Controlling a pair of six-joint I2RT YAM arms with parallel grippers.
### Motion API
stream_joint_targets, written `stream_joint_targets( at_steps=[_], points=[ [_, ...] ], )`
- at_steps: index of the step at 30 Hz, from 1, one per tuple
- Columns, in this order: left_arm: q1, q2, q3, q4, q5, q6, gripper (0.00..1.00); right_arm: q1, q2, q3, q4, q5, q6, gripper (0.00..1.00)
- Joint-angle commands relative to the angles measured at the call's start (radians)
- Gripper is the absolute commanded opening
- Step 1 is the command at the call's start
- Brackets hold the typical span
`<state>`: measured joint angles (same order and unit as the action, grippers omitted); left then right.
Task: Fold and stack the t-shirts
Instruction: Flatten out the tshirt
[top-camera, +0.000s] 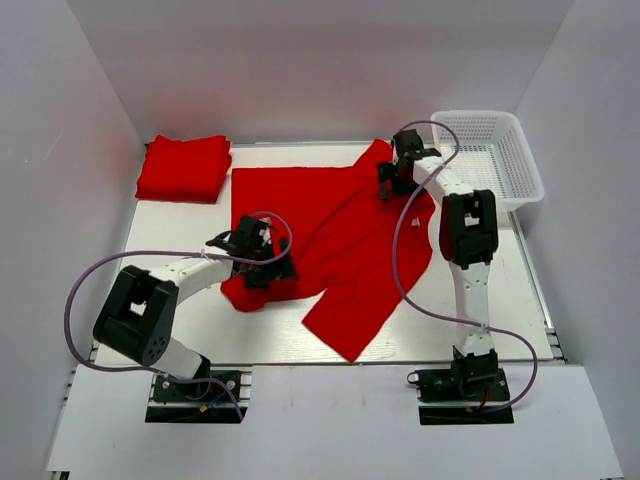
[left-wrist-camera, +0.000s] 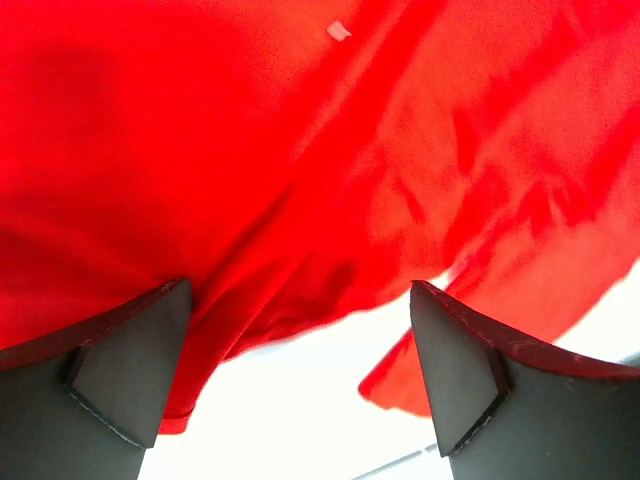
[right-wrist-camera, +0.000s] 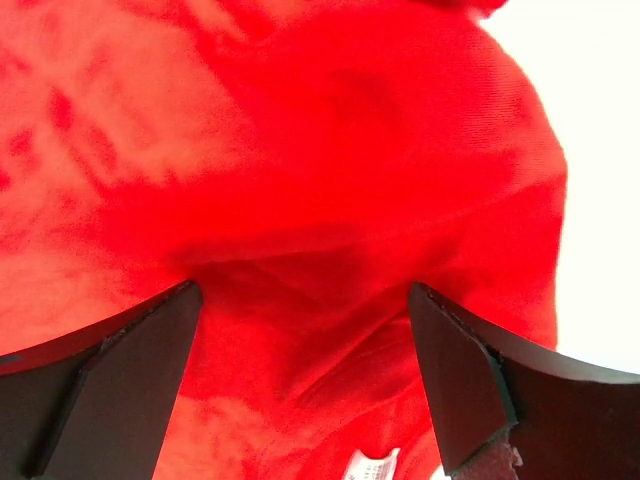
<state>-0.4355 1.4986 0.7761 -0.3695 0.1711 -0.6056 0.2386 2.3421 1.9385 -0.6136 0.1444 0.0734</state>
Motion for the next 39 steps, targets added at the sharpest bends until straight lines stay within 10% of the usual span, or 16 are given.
stream_joint_targets(
  at_steps=[1, 8, 17, 27, 39],
  points=[
    [-0.064, -0.021, 0.001, 0.015, 0.127, -0.079, 1.0, -0.025, 0.074, 0.126, 0.017, 0.014, -0.151, 0.9],
    [-0.12, 0.038, 0.262, -0.157, 0.029, 0.066, 1.0, -0.027, -0.007, 0.118, 0.078, -0.126, -0.196, 0.9],
    [-0.074, 0.139, 0.544, -0.334, -0.583, 0.003, 1.0, -0.013, -0.467, -0.347, 0.164, -0.227, 0.012, 0.9],
    [0.043, 0.422, 0.707, -0.287, -0.564, 0.02, 1.0, 0.056, -0.822, -0.929, 0.213, -0.259, 0.158, 0.9],
    [0.095, 0.489, 0.658, -0.167, -0.513, 0.053, 1.0, 0.047, -0.661, -0.992, 0.305, -0.352, 0.149, 0.9]
  ],
)
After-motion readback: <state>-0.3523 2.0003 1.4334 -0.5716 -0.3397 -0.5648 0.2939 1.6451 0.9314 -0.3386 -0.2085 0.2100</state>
